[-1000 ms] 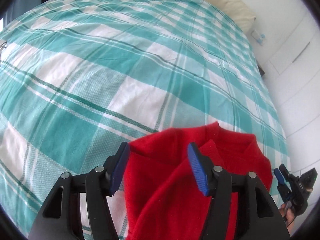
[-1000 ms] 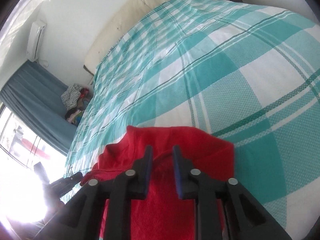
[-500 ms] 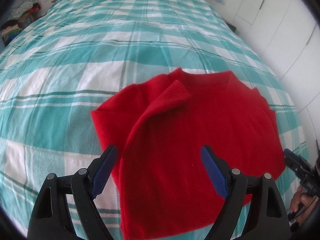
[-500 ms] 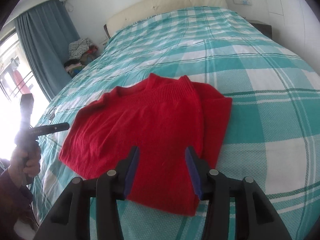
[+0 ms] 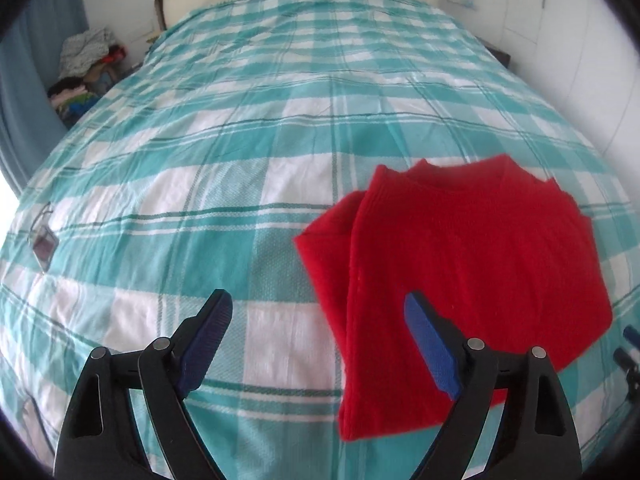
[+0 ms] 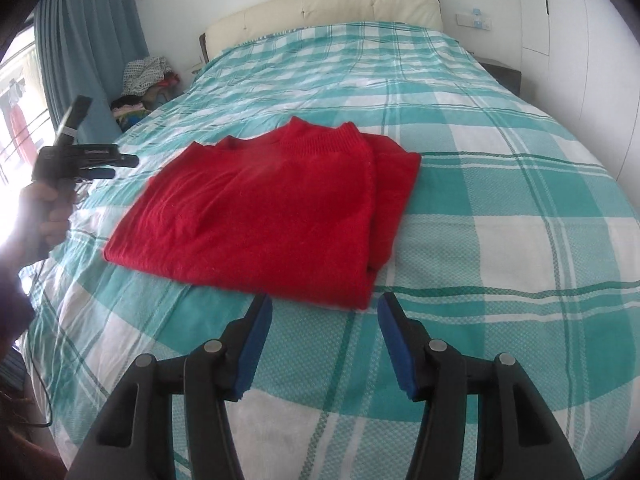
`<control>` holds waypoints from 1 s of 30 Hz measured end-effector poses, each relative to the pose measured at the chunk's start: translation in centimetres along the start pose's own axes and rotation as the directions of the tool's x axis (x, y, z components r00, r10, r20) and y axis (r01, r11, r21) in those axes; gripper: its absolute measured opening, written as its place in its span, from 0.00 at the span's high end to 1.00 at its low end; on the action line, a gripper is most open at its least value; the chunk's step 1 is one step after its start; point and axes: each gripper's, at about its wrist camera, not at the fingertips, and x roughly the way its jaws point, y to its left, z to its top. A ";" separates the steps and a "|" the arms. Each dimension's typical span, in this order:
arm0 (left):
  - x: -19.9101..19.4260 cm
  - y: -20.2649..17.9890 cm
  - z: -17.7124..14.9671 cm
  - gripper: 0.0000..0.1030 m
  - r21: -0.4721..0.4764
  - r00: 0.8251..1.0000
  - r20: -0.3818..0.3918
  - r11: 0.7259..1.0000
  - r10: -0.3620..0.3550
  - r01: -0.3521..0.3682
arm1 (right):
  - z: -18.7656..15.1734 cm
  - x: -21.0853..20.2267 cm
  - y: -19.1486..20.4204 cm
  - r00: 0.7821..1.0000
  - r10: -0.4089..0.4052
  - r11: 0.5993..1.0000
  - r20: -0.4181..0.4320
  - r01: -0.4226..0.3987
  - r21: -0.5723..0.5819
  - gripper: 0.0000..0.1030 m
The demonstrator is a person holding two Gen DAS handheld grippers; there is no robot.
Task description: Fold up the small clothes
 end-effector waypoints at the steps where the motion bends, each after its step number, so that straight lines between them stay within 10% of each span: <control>1: -1.1 -0.7 -1.0 0.07 0.043 1.000 0.004 0.999 0.007 -0.008 | -0.1 0.1 -0.2 0.999 -0.034 0.999 -0.017 0.034 0.000 0.47; 5: -2.8 -3.4 -4.9 0.04 0.126 1.000 -0.001 0.992 0.025 -0.025 | -0.6 0.0 -1.4 0.986 -0.154 0.988 -0.058 0.155 0.025 0.39; 10: -0.1 -4.6 -9.4 0.04 0.011 0.998 -0.052 0.999 0.038 -0.037 | -1.4 0.6 -2.3 0.961 -0.271 0.961 -0.061 0.274 0.036 0.38; 30: 3.4 -4.1 -14.3 0.00 -0.147 0.999 0.026 0.989 0.021 -0.017 | -3.8 3.5 -3.1 0.947 -0.322 0.943 -0.004 0.322 0.083 0.16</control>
